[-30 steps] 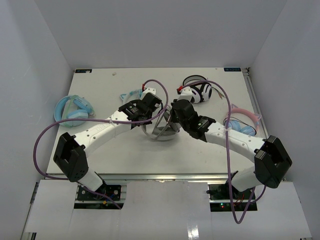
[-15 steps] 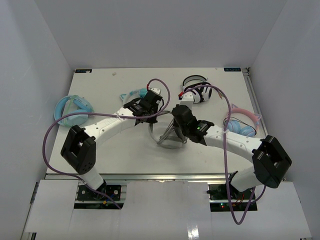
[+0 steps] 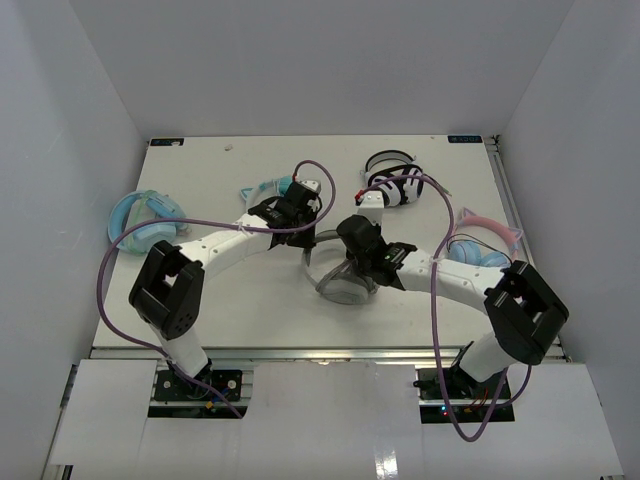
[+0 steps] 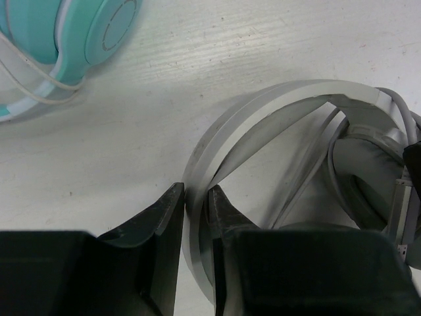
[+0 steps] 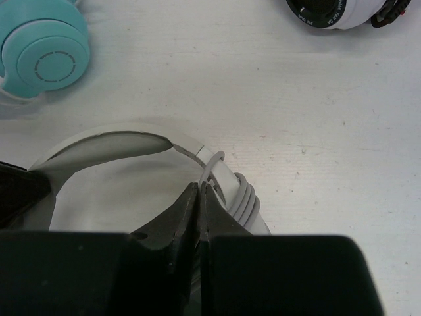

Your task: Wrap the headphones

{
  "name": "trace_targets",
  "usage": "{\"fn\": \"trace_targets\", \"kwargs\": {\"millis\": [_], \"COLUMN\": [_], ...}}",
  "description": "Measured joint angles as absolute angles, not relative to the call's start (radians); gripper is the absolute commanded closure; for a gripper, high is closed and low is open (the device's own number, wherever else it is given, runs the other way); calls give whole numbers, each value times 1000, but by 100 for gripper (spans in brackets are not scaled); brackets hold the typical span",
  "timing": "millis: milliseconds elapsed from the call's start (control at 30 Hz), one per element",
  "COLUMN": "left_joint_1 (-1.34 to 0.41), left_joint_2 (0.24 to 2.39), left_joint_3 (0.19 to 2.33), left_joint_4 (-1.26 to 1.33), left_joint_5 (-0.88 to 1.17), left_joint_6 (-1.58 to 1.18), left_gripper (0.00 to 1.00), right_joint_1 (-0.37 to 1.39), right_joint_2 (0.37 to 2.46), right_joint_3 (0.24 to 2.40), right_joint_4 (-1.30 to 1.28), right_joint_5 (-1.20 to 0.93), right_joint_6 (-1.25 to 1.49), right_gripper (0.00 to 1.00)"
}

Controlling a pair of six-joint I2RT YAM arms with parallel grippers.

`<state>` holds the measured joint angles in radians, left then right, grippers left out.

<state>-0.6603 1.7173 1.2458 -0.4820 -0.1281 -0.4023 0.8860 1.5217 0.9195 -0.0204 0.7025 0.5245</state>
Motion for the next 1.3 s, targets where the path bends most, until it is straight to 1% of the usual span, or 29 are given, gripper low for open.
{"fn": "trace_targets", "kwargs": {"millis": [100,200,367,500,567,600,633,667,733,833,933,1133,1300], "left_joint_1": [-646,-636,-630,-631,-631,-631,-631,-631,-631,-630,-630,-630,-630], "left_joint_2": [1723,1730,1732,1732,1732,1732,1732,1732,1732,1732,1732,1726,1703], "left_joint_3": [1227,1216,1200,1194,1190,1188,1187,1186,1186,1186,1186,1187,1187], "left_joint_4": [-456,-437,-412,-395,-388,-387,-386,-385,-382,-379,-380,-382,-389], "left_joint_5": [-108,-94,-74,-62,-62,-62,-62,-63,-66,-70,-71,-74,-92], "left_joint_6": [-405,-405,-401,-397,-394,-393,-393,-392,-390,-388,-385,-381,-379], "left_gripper": [87,83,78,71,63,53,48,47,39,33,32,31,30], "right_joint_1": [886,886,886,882,881,880,879,879,877,875,872,871,872], "right_joint_2": [1535,1550,1585,1613,1619,1619,1619,1620,1623,1630,1632,1632,1632], "right_joint_3": [920,920,924,928,931,933,933,933,934,934,934,934,934], "right_joint_4": [-10,10,41,51,52,52,52,52,52,48,47,47,47], "right_joint_5": [706,709,712,711,712,711,711,711,711,711,711,711,708], "right_joint_6": [537,545,548,550,550,550,551,551,551,551,551,551,551], "right_gripper": [92,92,91,91,91,91,90,90,90,89,87,78,76]}}
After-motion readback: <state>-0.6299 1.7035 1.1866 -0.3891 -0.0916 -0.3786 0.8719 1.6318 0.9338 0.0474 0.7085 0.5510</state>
